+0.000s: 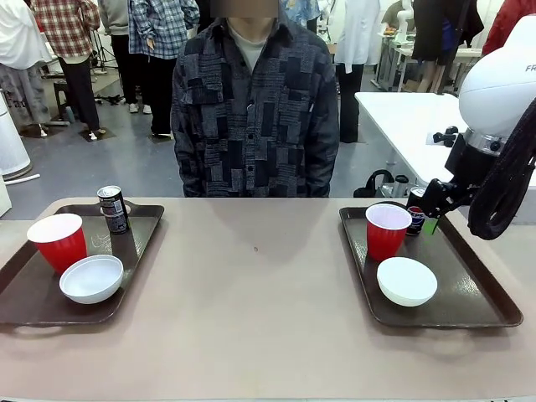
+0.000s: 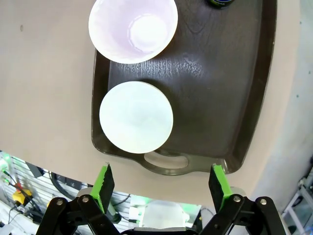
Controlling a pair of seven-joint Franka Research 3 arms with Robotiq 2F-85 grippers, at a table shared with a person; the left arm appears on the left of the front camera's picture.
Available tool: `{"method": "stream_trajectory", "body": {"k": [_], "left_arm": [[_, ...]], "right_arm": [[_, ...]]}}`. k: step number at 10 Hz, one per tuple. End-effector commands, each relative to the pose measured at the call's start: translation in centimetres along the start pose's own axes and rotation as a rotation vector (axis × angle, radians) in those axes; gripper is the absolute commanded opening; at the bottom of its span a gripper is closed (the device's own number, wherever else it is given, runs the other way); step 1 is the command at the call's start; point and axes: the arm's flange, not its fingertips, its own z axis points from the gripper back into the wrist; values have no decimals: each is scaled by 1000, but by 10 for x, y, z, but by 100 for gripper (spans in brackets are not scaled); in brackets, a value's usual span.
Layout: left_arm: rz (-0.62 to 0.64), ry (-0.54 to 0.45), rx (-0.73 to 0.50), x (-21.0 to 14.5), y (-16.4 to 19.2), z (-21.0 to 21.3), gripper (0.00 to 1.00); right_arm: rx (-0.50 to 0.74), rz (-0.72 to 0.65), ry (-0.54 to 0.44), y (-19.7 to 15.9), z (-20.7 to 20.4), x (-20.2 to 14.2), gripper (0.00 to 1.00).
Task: Prepare tableware on both trays.
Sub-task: Pick up a Picnic Bowl from the table and place it on a Handle tray.
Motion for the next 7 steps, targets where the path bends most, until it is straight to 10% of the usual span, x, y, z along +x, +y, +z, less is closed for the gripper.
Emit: {"method": "stream_trajectory", "body": {"k": [1, 3, 7], "left_arm": [[-14, -18, -14, 0, 0, 0, 100], [-14, -18, -14, 0, 0, 0, 100], [-14, -18, -14, 0, 0, 0, 100]], "right_arm": [[0, 0, 0, 0, 0, 0, 100], [343, -116, -71, -42, 30, -9, 100], [604, -305, -207, -151, 70, -41, 100]]}}
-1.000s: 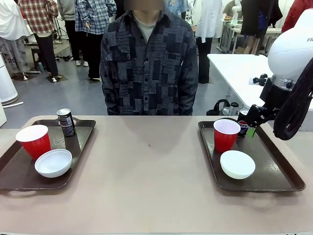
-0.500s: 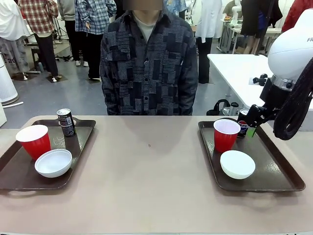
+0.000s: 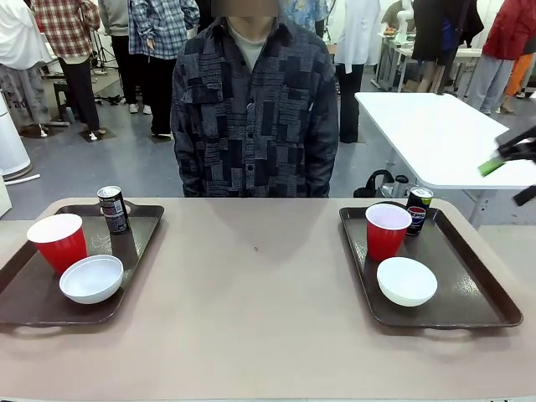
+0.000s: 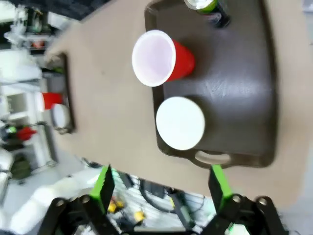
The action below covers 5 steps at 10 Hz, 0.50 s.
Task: Prepare tableware on both trays.
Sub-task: Pick up a Picnic Bowl from the table and place it on a Handle tray.
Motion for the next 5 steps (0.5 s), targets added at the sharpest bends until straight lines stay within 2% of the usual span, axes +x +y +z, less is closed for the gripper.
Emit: {"method": "stream_trajectory", "body": {"k": [1, 2, 5], "left_arm": [[-15, -18, -14, 0, 0, 0, 100], [-15, -18, -14, 0, 0, 0, 100], [-15, -18, -14, 0, 0, 0, 100]], "right_arm": [[118, 44, 0, -33, 25, 3, 100], [127, 88, 18, -51, 35, 2, 100], [353, 200, 49, -92, 42, -20, 100]]}}
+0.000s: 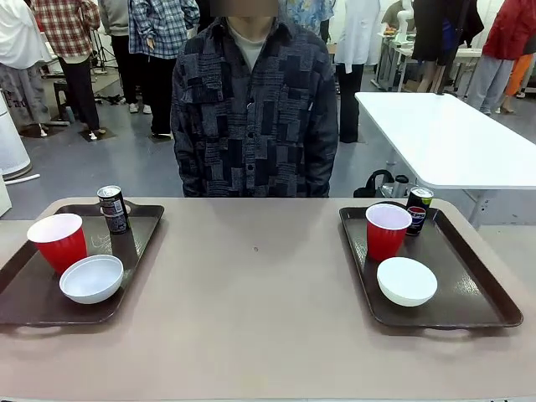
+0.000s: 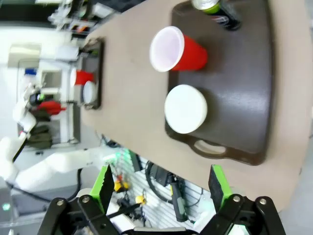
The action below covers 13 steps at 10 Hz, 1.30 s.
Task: Prepare tableware on both trays.
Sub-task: Pick up a Picnic Bowl from the table and place it on a Handle tray.
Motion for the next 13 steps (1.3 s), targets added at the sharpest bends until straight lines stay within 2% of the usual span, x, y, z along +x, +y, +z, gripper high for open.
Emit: {"method": "stream_trajectory", "body": {"k": [1, 4, 7, 10, 11, 13], "left_arm": [[-15, -18, -14, 0, 0, 0, 100], [-15, -18, -14, 0, 0, 0, 100], [-15, -18, -14, 0, 0, 0, 100], [-15, -18, -14, 0, 0, 0, 100], [-15, -18, -14, 0, 0, 0, 100], [-15, -18, -14, 0, 0, 0, 100]], "right_arm": [[180, 72, 35, -21, 1, -8, 100], [267, 79, 15, -53, -3, -22, 100], [221, 265, 58, -70, -7, -29, 100], [225, 325, 53, -74, -8, -29, 100], [241, 302, 27, -72, -8, -28, 100], [222, 302, 41, -69, -13, -28, 100]]}}
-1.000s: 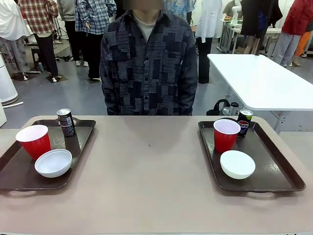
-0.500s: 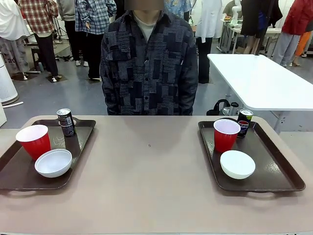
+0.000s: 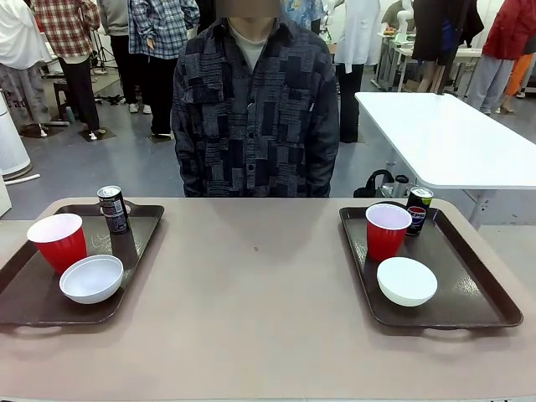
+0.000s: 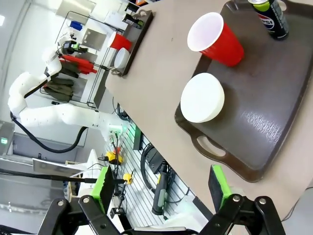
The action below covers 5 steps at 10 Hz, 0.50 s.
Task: Prepare tableware on both trays.
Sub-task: Pick up a Picnic Bowl from the table and place it on a Handle tray.
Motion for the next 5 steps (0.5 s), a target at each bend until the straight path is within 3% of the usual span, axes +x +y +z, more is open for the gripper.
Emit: {"method": "stream_trajectory", "body": {"k": [1, 5], "left_arm": [[-15, -18, -14, 0, 0, 0, 100], [-15, -18, -14, 0, 0, 0, 100]], "right_arm": [[4, 0, 3, -1, -1, 0, 100], [4, 0, 3, -1, -1, 0, 100]]}}
